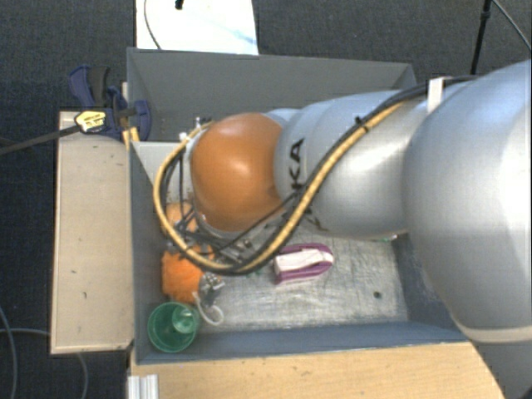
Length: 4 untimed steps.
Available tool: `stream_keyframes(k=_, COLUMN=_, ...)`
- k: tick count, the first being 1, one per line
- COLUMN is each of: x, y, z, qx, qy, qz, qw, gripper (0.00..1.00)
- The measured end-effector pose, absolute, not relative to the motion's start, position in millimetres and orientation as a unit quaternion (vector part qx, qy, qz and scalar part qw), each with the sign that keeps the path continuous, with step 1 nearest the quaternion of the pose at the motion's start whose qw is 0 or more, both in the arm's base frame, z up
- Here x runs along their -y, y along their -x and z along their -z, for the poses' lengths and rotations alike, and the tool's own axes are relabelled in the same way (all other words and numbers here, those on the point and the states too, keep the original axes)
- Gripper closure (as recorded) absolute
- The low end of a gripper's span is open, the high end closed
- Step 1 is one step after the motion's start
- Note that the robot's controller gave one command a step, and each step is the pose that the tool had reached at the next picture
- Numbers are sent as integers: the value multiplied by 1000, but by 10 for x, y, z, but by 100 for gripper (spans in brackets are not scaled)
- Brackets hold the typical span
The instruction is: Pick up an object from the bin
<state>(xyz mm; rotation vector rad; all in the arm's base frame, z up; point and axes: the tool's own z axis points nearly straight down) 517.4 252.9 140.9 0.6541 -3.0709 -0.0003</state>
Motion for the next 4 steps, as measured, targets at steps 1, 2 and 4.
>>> stream_keyframes(k=1, x=-2523, y=-5375, z=-1302, qx=959, qy=-285, qz=1, qw=-3, gripper=0)
stream_keyframes(k=2, x=-2473, y=-5632, z=-825, qx=900, qy=-437, qz=1, qw=-4, gripper=0)
stream_keyframes(k=4, x=-2520, y=-5499, z=-736, qx=885, qy=-465, qz=0, qw=-5, gripper=100)
